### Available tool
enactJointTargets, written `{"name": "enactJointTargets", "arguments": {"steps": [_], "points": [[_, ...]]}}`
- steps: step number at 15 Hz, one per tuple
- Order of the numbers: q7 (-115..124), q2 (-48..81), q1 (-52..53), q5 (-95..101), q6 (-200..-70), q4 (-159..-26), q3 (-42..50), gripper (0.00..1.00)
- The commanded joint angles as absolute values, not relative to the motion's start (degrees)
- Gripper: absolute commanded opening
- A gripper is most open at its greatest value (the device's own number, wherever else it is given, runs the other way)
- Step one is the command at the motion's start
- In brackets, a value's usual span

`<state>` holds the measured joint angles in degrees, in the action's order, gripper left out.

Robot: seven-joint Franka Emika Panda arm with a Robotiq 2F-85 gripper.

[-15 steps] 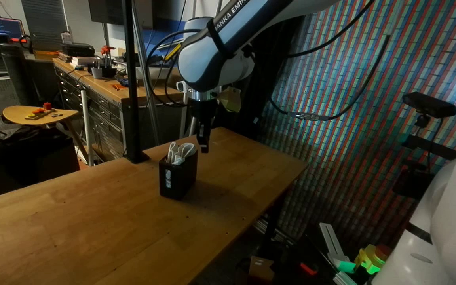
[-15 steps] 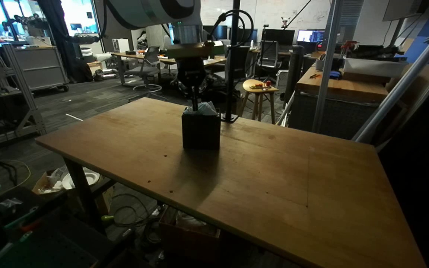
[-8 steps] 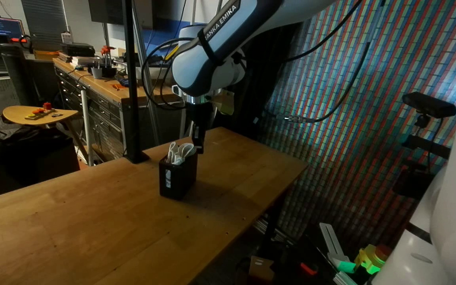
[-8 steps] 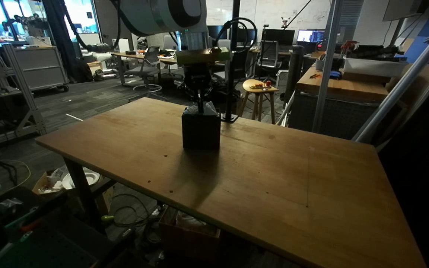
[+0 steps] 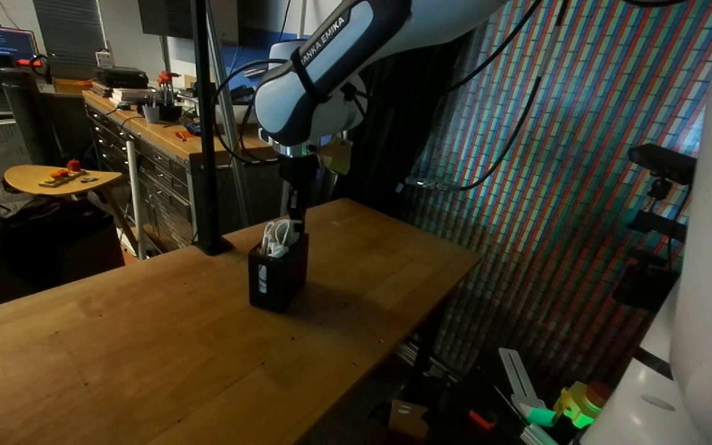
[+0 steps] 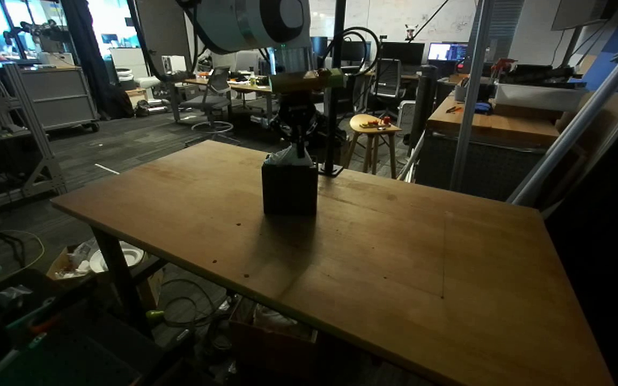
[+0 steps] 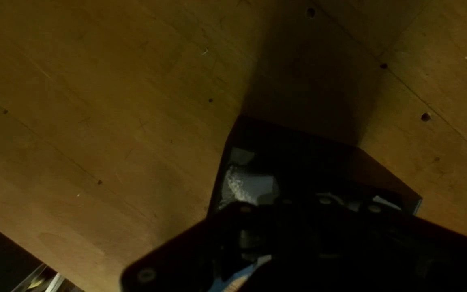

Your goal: Put the towel in the box

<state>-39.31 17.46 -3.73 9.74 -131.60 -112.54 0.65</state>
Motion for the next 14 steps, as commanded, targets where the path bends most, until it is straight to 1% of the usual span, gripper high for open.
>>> {"name": "enactJointTargets", "arguments": {"steps": [1, 7, 14], "points": [[-41.26, 21.38, -4.6, 7.89, -129.13, -105.73, -0.85, 0.06], [-40.17, 25.85, -4.51, 6.42, -128.02, -100.45, -2.32, 0.06], [-38.79, 26.86, -4.18, 5.93, -128.82, -102.73, -3.32, 0.06]]}}
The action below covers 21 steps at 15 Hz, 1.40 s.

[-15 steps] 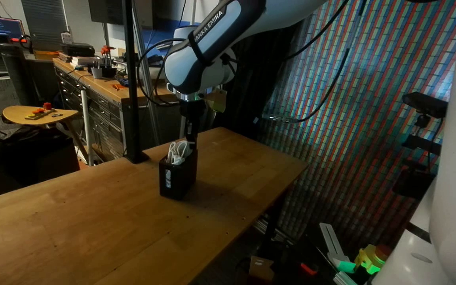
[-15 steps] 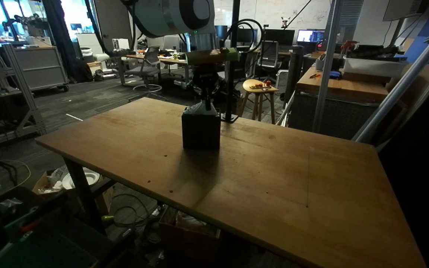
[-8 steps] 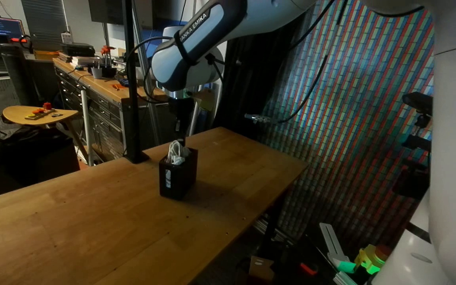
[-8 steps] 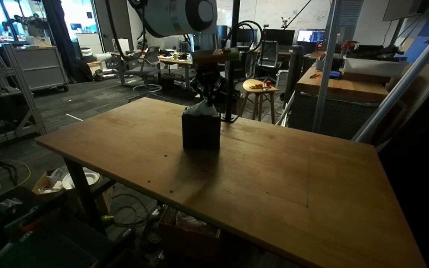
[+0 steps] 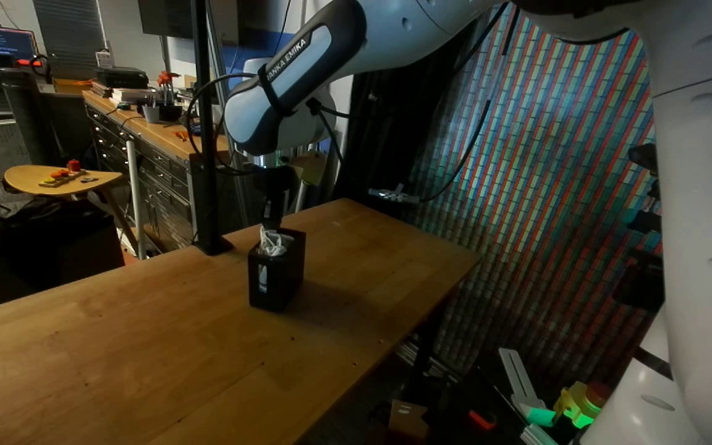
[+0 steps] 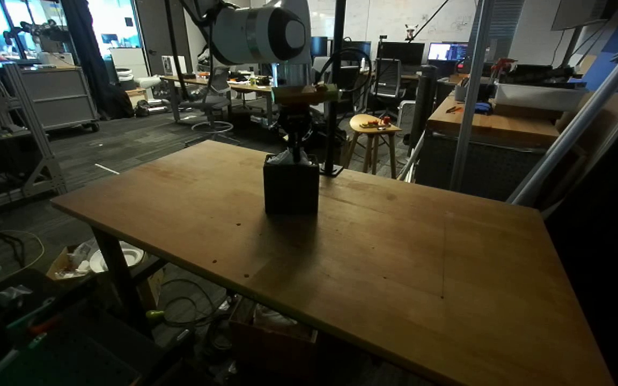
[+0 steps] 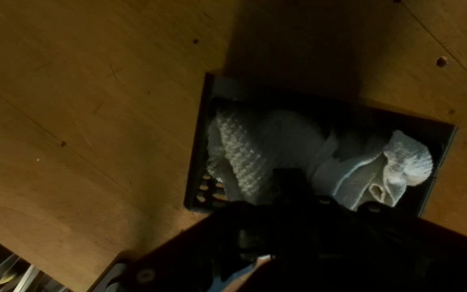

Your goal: Put the towel in the box

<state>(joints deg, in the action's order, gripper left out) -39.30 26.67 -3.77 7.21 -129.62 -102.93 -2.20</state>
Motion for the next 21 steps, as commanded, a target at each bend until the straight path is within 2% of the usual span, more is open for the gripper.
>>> {"name": "enactJointTargets", "arguments": {"steps": [1, 9, 16, 21], "points": [[-38.6, 26.7, -4.15, 5.9, -128.73, -103.11, -3.46, 0.06], [-36.61, 28.43, -3.75, 4.54, -131.4, -104.95, -4.96, 0.06], [-33.2, 31.12, -3.93, 1.61, -140.2, -111.23, -7.74, 0.06], [-31.84, 26.91, -4.24, -3.05, -141.77, -116.44, -9.86, 0.06]]}}
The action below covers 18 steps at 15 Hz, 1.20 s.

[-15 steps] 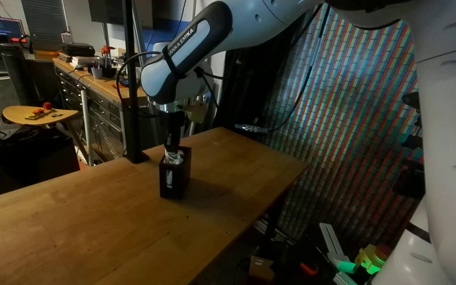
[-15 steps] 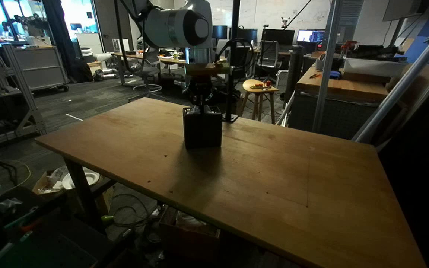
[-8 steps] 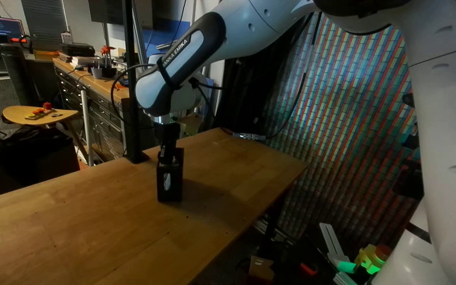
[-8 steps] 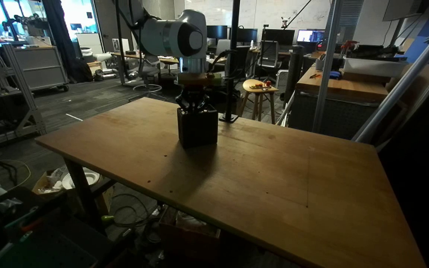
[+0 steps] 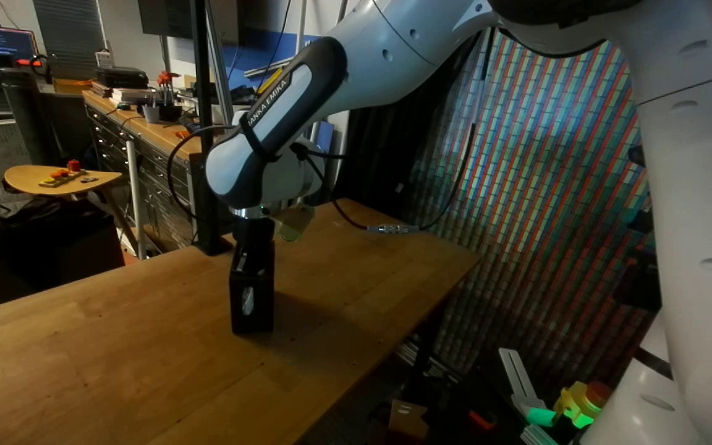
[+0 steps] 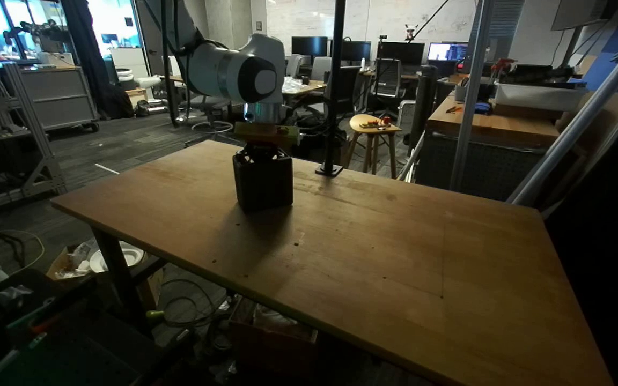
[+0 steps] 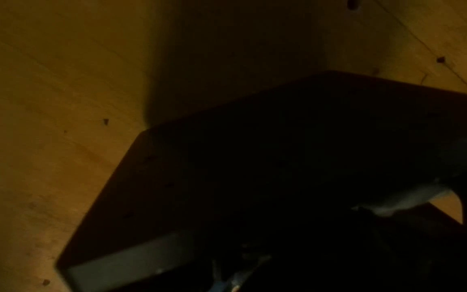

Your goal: Put the towel in the box

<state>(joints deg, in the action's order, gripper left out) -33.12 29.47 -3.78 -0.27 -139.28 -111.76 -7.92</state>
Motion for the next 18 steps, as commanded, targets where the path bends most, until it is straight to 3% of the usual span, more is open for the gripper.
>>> {"name": "enactJointTargets", "arguments": {"steps": [1, 13, 14, 15, 16, 17, 18], "points": [[-31.54, 25.62, -4.08, -3.5, -141.24, -117.2, -10.11, 0.06], [-25.65, 5.78, 3.03, -0.3, -127.04, -117.68, -10.1, 0.09], [-24.87, 4.6, 3.66, -0.39, -126.26, -117.8, -10.11, 0.13], [-23.86, 3.7, 4.24, -0.49, -124.99, -117.54, -10.07, 0.33], [-22.68, 3.04, 4.69, -0.86, -123.86, -117.19, -10.03, 0.34], [-25.04, 5.61, 4.48, -1.44, -125.78, -116.71, -9.66, 0.15], [-24.27, 4.89, 4.86, -1.43, -125.01, -116.7, -9.67, 0.22]]}}
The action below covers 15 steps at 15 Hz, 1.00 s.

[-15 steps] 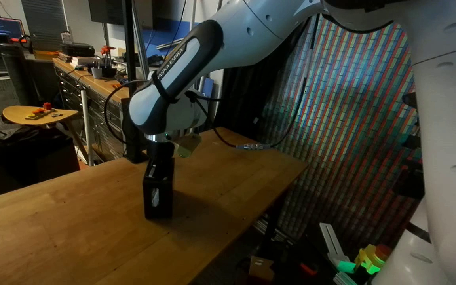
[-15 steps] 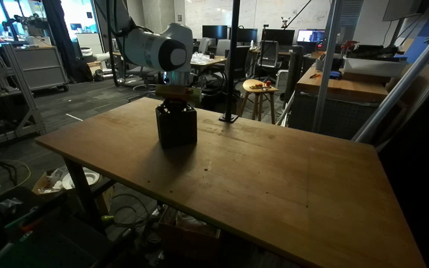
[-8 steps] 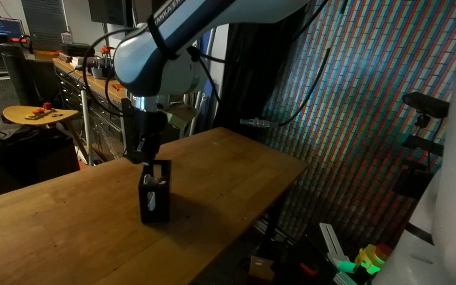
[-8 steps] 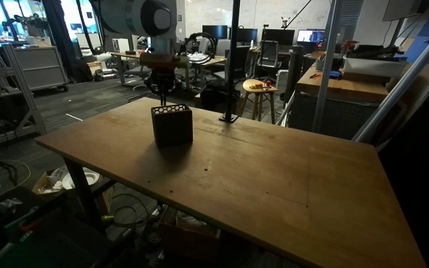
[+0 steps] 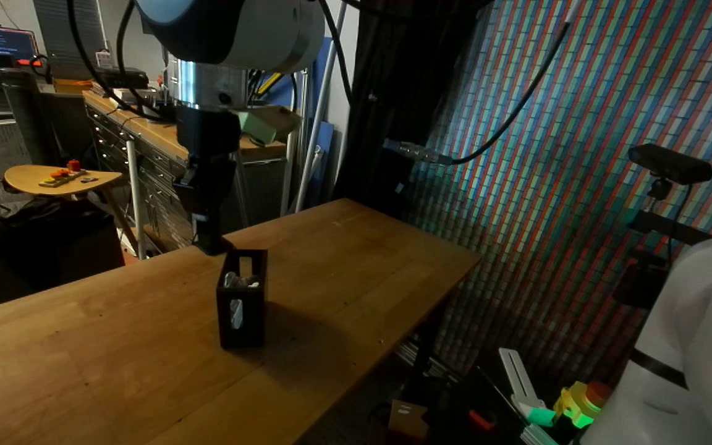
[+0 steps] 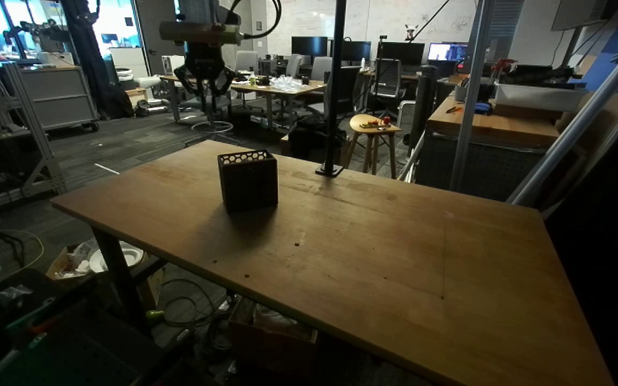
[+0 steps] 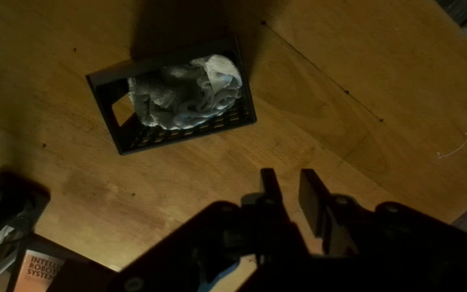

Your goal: Put the towel in the box

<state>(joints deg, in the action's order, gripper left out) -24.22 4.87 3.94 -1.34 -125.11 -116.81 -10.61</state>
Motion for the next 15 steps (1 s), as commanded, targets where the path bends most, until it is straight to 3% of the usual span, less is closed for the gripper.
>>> {"name": "enactJointTargets", "arguments": {"steps": [1, 3, 15], "points": [[-23.81, 4.41, 5.09, -1.42, -124.67, -116.71, -9.68, 0.3], [-23.63, 4.18, 5.14, -1.41, -124.44, -116.73, -9.63, 0.34], [-23.61, 4.19, 5.11, -1.41, -124.39, -116.9, -9.51, 0.34]]}}
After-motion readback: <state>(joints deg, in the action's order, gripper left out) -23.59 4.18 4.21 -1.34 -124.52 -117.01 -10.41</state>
